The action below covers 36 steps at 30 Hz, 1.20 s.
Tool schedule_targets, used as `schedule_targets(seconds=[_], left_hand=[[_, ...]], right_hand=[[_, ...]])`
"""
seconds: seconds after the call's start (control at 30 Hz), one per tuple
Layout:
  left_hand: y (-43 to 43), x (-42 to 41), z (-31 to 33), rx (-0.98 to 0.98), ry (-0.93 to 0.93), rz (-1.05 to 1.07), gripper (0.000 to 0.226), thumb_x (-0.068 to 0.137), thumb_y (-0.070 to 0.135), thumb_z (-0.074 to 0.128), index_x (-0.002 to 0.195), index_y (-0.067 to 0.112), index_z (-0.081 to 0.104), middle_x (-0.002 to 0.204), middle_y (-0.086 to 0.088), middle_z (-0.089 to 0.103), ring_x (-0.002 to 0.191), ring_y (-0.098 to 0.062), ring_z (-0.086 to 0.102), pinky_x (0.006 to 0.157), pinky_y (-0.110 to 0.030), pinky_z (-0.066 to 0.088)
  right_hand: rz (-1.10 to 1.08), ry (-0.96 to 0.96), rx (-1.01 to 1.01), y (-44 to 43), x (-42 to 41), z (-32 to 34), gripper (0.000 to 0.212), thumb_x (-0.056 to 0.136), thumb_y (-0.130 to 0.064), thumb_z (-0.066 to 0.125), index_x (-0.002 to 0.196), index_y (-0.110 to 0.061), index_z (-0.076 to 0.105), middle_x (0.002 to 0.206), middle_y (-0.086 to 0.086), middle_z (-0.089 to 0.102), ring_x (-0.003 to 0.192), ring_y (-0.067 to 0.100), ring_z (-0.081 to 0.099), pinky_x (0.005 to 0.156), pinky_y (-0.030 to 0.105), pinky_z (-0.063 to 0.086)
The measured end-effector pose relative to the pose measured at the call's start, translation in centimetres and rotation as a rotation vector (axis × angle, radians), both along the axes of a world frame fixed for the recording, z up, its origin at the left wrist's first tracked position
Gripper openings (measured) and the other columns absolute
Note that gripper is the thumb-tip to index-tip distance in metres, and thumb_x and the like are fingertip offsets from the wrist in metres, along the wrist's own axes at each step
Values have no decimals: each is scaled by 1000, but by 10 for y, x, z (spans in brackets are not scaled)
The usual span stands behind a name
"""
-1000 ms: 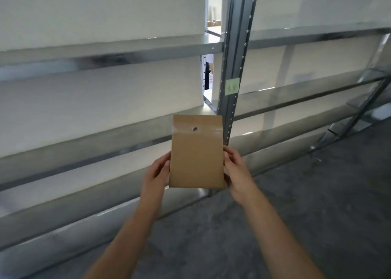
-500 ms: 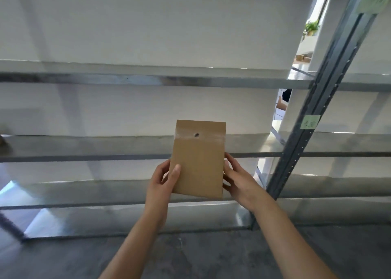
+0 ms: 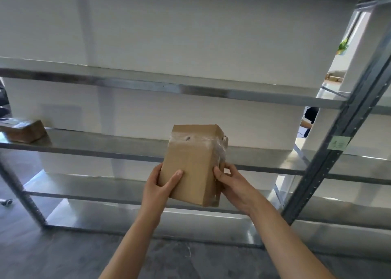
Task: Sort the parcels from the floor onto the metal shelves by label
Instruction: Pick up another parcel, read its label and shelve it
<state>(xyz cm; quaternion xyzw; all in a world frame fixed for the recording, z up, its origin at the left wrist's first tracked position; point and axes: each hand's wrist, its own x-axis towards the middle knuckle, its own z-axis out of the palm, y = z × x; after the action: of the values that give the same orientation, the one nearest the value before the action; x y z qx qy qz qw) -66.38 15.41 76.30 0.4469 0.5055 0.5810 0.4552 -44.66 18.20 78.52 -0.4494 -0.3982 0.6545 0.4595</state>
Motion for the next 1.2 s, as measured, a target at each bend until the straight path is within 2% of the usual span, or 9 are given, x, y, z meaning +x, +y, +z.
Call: schedule_targets(seconds=[0.1, 0.2, 0.3, 0.43, 0.57, 0.77, 0.9, 1.03, 1.2], left_hand=[[2, -5, -4, -15, 11, 18, 33, 86, 40, 76, 116, 33, 64, 113, 11, 69, 106, -9, 66, 76, -18, 52], [5, -9, -7, -19, 90, 30, 71, 78, 55, 70, 142, 28, 54, 132, 6, 62, 119, -18, 62, 90, -31, 57], [8, -9, -4, 0, 109, 30, 84, 80, 55, 64, 156, 29, 38, 144, 10, 46, 134, -19, 50, 109, -46, 50], [12, -5, -1, 56, 162, 14, 59, 99, 37, 56, 155, 33, 37, 148, 3, 42, 133, -14, 43, 110, -36, 42], [16, -7, -3, -5, 154, -38, 55, 101, 41, 53, 154, 38, 38, 159, 1, 43, 145, -21, 42, 119, -50, 39], [22, -9, 3, -40, 84, -67, 52, 105, 41, 46, 156, 35, 39, 160, 3, 44, 146, -21, 42, 121, -48, 37], [20, -3, 9, -79, 59, -92, 64, 99, 58, 43, 158, 37, 33, 161, 3, 42, 146, -20, 42, 120, -41, 36], [20, -3, 8, -88, 89, -131, 85, 83, 76, 41, 159, 42, 25, 164, 2, 37, 150, -23, 37, 123, -49, 32], [21, -8, 7, -36, 107, -121, 60, 101, 53, 39, 158, 36, 31, 166, 7, 32, 156, -19, 22, 126, -47, 25]], right_hand=[[10, 8, -16, 1, -10, 4, 73, 77, -30, 80, 139, -21, 42, 134, 10, 62, 123, 26, 61, 105, 45, 51], [-8, -51, 16, 3, -16, 5, 82, 71, -31, 83, 140, -25, 40, 131, 9, 65, 121, 26, 62, 102, 44, 52], [-18, -81, 41, 4, -23, 6, 88, 67, -36, 84, 141, -28, 38, 132, 8, 63, 122, 24, 60, 98, 39, 53], [-22, -142, 101, 5, -29, 9, 79, 71, -43, 80, 140, -28, 44, 133, 0, 62, 121, 17, 58, 97, 35, 53], [-52, -195, 150, 5, -32, 13, 62, 78, -48, 77, 134, -33, 55, 126, -6, 69, 115, 12, 65, 88, 28, 55], [-37, -204, 135, 5, -28, 16, 57, 80, -57, 67, 131, -32, 64, 122, -4, 74, 116, 17, 67, 102, 42, 53], [-57, -181, 121, 6, -29, 17, 47, 96, -57, 49, 134, -32, 62, 123, -4, 74, 117, 16, 67, 103, 42, 52], [-69, -188, 106, 8, -32, 18, 49, 102, -57, 36, 132, -29, 63, 123, -2, 74, 117, 16, 68, 102, 40, 54], [-76, -206, 80, 11, -36, 13, 45, 105, -54, 29, 124, -34, 64, 127, -3, 70, 115, 13, 65, 91, 31, 54]])
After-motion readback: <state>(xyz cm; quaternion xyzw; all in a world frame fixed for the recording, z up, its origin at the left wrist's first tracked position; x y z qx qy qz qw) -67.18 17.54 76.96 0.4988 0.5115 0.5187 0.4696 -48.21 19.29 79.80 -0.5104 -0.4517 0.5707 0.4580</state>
